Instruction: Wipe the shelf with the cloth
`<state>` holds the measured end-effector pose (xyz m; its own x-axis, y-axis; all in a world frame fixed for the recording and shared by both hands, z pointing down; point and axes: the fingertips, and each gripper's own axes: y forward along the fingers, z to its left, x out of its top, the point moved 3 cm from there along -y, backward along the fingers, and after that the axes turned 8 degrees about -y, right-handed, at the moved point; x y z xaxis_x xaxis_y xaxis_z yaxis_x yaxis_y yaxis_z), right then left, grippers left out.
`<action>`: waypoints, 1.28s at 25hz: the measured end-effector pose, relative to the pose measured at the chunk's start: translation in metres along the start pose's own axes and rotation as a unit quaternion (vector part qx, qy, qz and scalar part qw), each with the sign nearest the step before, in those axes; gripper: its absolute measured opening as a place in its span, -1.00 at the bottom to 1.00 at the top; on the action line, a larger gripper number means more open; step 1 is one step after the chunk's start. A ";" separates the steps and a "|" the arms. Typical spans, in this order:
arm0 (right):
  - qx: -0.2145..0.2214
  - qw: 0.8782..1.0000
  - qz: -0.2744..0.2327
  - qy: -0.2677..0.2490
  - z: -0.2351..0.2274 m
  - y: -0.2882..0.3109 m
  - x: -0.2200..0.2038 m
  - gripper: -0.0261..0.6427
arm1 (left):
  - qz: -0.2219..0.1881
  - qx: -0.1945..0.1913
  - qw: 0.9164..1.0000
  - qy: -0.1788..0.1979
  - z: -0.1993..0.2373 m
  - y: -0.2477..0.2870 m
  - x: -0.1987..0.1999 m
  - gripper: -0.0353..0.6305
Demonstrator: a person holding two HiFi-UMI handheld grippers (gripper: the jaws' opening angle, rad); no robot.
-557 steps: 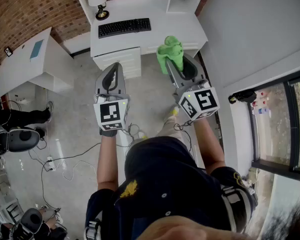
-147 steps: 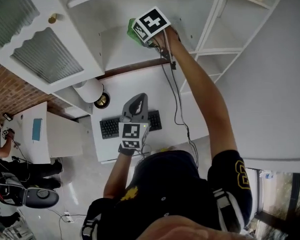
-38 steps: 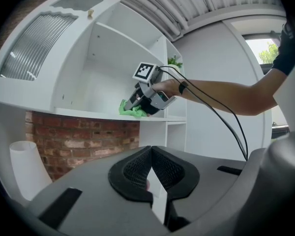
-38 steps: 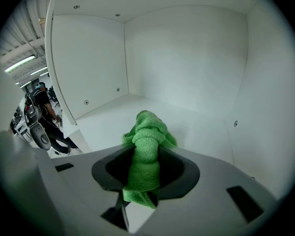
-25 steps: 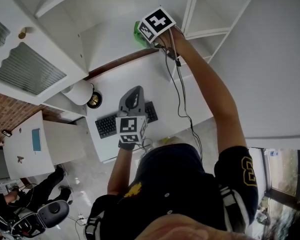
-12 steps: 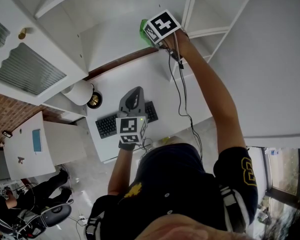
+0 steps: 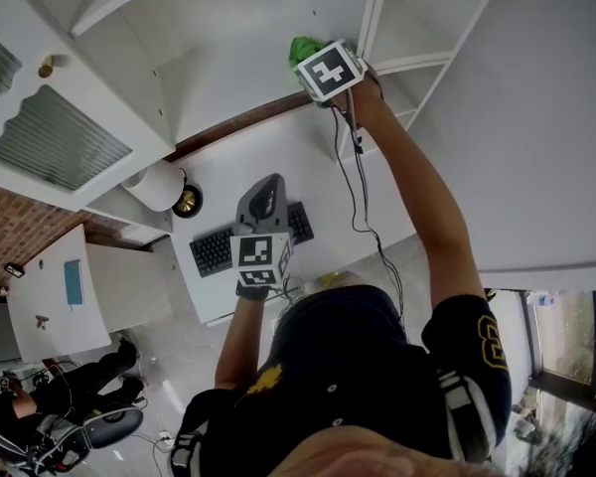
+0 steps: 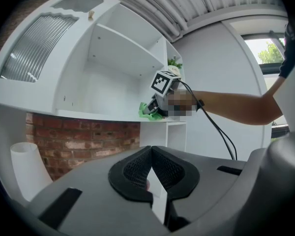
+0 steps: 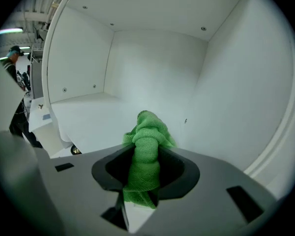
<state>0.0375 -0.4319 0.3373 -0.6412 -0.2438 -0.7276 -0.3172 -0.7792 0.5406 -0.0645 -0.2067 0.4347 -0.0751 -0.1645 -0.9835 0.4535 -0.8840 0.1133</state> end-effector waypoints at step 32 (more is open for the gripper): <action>-0.166 0.984 -0.062 -0.005 -0.014 -0.031 -0.031 -0.55 | 0.003 0.026 1.000 -0.014 0.015 -0.047 -0.014 -0.84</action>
<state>0.0769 -0.4085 0.3368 -0.6192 -0.1301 -0.7744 -0.1492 -0.9487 0.2787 -0.0982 -0.1697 0.4452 -0.0981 -0.1815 -0.9785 0.4068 -0.9047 0.1270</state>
